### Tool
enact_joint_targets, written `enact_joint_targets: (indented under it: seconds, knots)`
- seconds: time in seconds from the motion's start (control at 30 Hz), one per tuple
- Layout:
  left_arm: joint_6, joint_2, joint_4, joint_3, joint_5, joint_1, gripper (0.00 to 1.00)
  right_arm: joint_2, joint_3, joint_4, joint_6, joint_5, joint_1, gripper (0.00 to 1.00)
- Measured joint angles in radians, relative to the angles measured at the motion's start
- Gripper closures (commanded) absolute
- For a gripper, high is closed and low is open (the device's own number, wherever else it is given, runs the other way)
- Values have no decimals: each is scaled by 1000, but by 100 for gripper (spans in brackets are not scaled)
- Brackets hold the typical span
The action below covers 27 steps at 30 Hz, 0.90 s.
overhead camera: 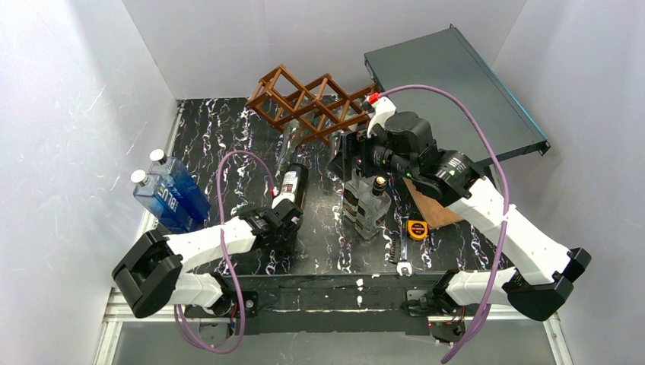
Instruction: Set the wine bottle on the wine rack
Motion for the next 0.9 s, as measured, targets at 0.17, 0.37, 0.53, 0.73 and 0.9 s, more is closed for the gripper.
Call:
enact_joint_targets:
  seconds: [0.17, 0.37, 0.53, 0.73, 0.9]
  knots:
    - [-1, 14, 3, 11, 0, 0, 47, 0, 0, 0, 0, 0, 0, 0]
    - [3, 53, 2, 37, -8, 0, 46, -4, -4, 1, 0, 1, 0, 0]
    - [2, 96, 3, 68, -22, 0, 51, -13, -15, -2, 0, 5, 0, 0]
    - [-18, 148, 18, 108, -39, 0, 80, -25, -27, -1, 0, 13, 0, 0]
    - [-29, 172, 11, 132, -64, -1, 100, -26, -29, 0, 0, 16, 0, 0]
